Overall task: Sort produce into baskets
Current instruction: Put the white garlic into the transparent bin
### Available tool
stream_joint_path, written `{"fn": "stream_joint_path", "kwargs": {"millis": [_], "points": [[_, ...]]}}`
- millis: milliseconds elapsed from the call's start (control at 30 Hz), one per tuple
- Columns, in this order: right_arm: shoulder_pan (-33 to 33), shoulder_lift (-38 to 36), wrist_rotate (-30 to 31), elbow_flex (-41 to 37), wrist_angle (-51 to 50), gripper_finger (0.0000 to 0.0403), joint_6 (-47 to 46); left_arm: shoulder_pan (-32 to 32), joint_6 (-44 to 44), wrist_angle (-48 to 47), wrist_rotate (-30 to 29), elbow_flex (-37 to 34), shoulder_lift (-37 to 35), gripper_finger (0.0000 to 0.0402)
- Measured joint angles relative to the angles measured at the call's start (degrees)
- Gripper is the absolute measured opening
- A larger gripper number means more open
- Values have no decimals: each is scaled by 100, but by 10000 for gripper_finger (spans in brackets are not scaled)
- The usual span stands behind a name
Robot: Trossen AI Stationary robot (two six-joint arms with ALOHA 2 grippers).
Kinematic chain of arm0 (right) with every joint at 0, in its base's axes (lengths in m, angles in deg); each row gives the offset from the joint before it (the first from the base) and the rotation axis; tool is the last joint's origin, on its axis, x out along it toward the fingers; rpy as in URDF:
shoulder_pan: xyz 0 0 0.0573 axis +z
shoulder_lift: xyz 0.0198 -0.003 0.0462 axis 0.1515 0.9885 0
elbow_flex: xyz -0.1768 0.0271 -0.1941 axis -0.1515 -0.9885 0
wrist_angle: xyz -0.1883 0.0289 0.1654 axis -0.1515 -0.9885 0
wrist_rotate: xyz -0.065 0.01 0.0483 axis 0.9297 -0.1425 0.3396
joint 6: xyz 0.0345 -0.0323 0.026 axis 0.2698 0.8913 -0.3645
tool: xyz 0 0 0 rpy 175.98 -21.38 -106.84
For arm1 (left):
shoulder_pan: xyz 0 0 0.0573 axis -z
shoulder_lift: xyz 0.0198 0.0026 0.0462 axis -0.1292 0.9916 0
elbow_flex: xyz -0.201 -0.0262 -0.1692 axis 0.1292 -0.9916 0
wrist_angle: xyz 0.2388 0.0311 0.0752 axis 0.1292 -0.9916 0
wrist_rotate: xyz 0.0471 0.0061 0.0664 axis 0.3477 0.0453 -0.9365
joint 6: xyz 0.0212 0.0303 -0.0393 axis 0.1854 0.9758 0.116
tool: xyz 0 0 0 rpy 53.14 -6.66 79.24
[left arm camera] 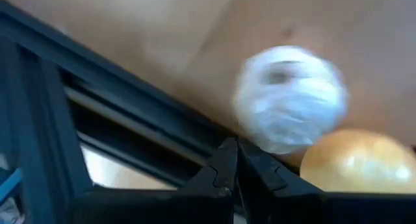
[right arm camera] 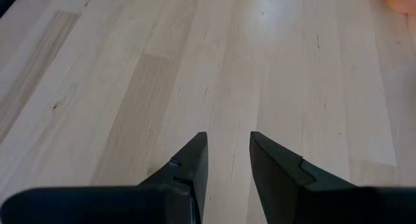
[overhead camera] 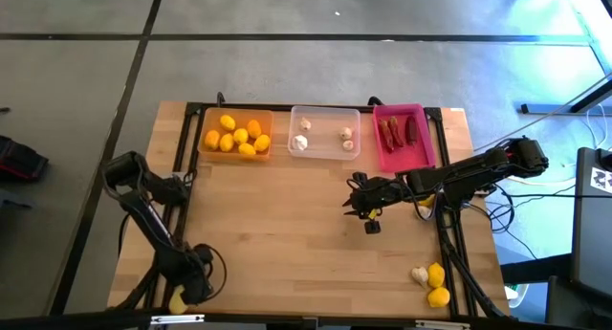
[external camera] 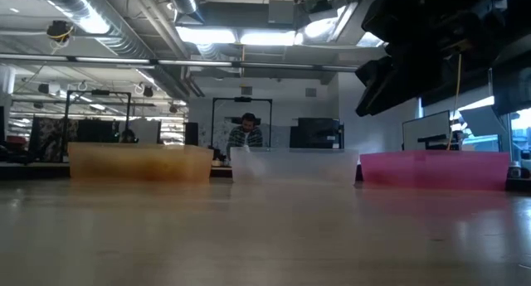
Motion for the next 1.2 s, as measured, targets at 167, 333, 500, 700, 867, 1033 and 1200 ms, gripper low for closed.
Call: {"fn": "stream_joint_path", "kwargs": {"millis": [167, 333, 500, 700, 867, 1033, 1200], "points": [[-1, 0, 0, 0, 20, 111, 0, -283, 185, -175, -579, 0, -2, 7], [-4, 2, 0, 0, 33, 111, 0, -719, 603, -147, -1134, 0, -4, 7], [-4, 2, 0, 0, 33, 111, 0, -1050, 1039, -147, -1354, 0, -37, 7], [-4, 2, 0, 0, 26, 111, 0, -1024, 1063, -134, -2190, 280, -431, 7], [-4, 2, 1, 0, 24, 111, 0, -814, 461, -6, -2412, 324, -603, 8], [-4, 2, 0, 0, 9, 111, 0, -777, 382, 64, -2394, 321, -604, 19], [-4, 2, 0, 0, -13, 111, 0, -726, 275, 420, -2388, 317, -603, 76]]}}
